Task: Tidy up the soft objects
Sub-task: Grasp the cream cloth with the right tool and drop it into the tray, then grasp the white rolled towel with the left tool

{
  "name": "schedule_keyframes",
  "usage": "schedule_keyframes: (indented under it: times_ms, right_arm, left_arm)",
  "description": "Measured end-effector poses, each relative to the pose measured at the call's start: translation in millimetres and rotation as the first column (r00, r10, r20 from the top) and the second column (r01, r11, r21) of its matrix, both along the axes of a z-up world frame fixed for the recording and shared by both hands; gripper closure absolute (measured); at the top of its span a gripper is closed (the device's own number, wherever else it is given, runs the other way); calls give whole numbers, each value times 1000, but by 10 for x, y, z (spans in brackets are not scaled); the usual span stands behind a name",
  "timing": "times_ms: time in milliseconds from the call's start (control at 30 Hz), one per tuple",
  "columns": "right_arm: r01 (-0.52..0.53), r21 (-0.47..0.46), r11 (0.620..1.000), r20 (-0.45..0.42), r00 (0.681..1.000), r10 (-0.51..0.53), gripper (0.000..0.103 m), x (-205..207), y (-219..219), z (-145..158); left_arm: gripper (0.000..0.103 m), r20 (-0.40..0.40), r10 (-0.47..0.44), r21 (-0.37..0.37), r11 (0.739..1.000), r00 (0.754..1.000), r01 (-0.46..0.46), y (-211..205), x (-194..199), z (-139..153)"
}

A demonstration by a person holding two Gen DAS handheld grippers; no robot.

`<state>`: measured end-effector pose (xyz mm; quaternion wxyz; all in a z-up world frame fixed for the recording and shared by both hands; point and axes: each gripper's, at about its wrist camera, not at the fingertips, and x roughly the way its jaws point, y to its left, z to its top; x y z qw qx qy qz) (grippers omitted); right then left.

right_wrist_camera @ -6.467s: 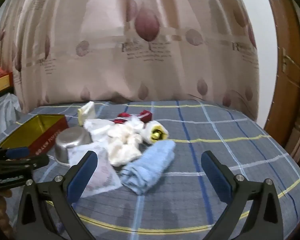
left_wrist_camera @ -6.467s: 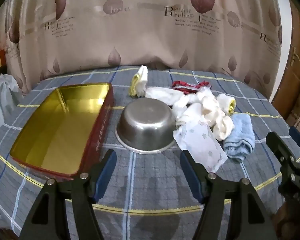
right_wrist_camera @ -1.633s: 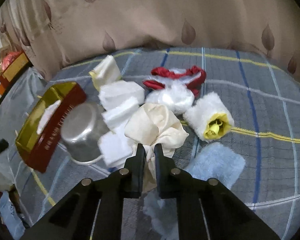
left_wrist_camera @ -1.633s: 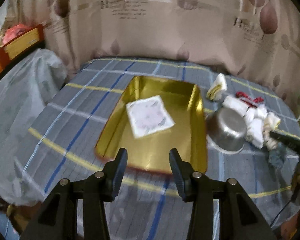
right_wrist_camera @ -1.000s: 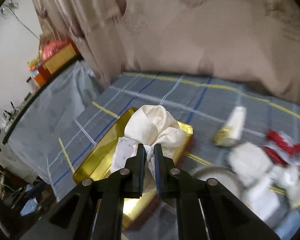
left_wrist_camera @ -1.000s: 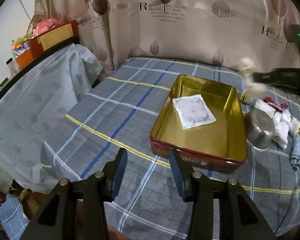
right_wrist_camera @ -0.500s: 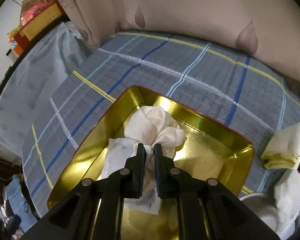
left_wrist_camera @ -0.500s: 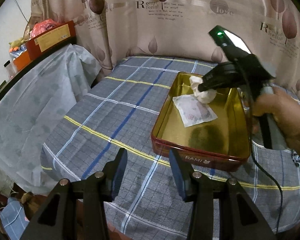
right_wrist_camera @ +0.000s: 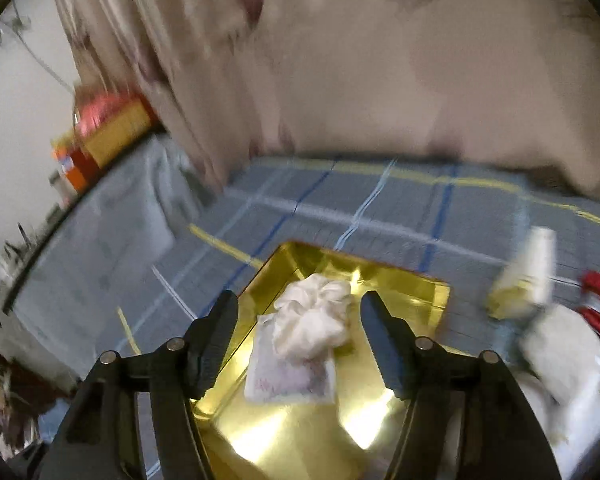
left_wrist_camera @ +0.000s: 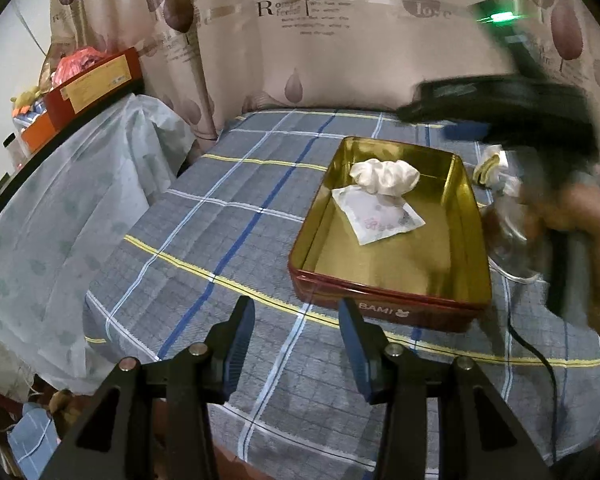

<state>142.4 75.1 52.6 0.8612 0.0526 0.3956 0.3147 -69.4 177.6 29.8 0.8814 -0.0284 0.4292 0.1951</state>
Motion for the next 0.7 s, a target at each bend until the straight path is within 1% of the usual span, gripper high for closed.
schedule_keyframes:
  times_ms: [33,100,167,200,267,333,367,400,467,500,533,567,633,667,700]
  right_arm:
    - [29,13,999,32,999,-30,35,-126,-194,51]
    - [106,-5,994,102,989,-105,24,-377,-568,94]
    - [203,-37,978,173,966,-194,23,-647,-1023,95]
    - [252,-54,966,204,950,-236,21,-767,-1249,75]
    - [368,-129,921,276,905,-323,18,-974,-1697,32]
    - [471,-186,862,326,857,-398,15,-1096,-2177,-29]
    - [509,-216,833,335,840,-426,13,-1113,-2370,-65]
    - [565,-259,783,350,811,-469,13,-1123,-2616,-135]
    - [624,-287,726,351,774,-526,13,-1119,-2956,-205]
    - [653,-302,695,350,754,-556,13,-1102,-3128,-262]
    - [684,-323,654,355,728,-586,13,-1091,-3315,-336]
    - [701,-340,627,355,713,-605,13,-1074,-3429,-392]
    - [721,-362,592,343,693,-634,13,-1072,-3655,-525]
    - [724,-370,582,328,688,-648,13,-1058,-3730,-591]
    - [727,-368,580,293,683,-669,13,-1021,-3805,-618]
  left_arm:
    - [58,-5,-5,0,1000,1000,5,-20,0,-2]
    - [58,-14,-20,-3,1000,1000,20,-54,1,-6]
    - [58,-22,-31,1,1000,999,31,-105,3,-12]
    - [58,-21,-37,2,999,999,37,-128,-2,-10]
    - [58,-23,-49,10,999,999,49,-195,-3,-8]
    - [58,-28,-61,15,998,998,62,-251,6,-8]
    - [58,-32,-70,14,997,997,70,-292,15,-9]
    - [58,-34,-78,13,997,996,78,-322,23,-10]
    - [58,-42,-98,10,995,994,99,-407,44,-17]
    - [58,-46,-109,6,994,993,109,-439,59,-18]
    - [58,-48,-119,-1,993,992,119,-469,74,-16]
    - [58,-52,-133,-16,991,990,133,-513,103,-13]
    - [58,-51,-157,-43,987,986,155,-576,155,6]
    - [58,-48,-178,-65,983,983,174,-618,198,25]
    - [58,-46,-190,-77,979,981,186,-651,238,48]
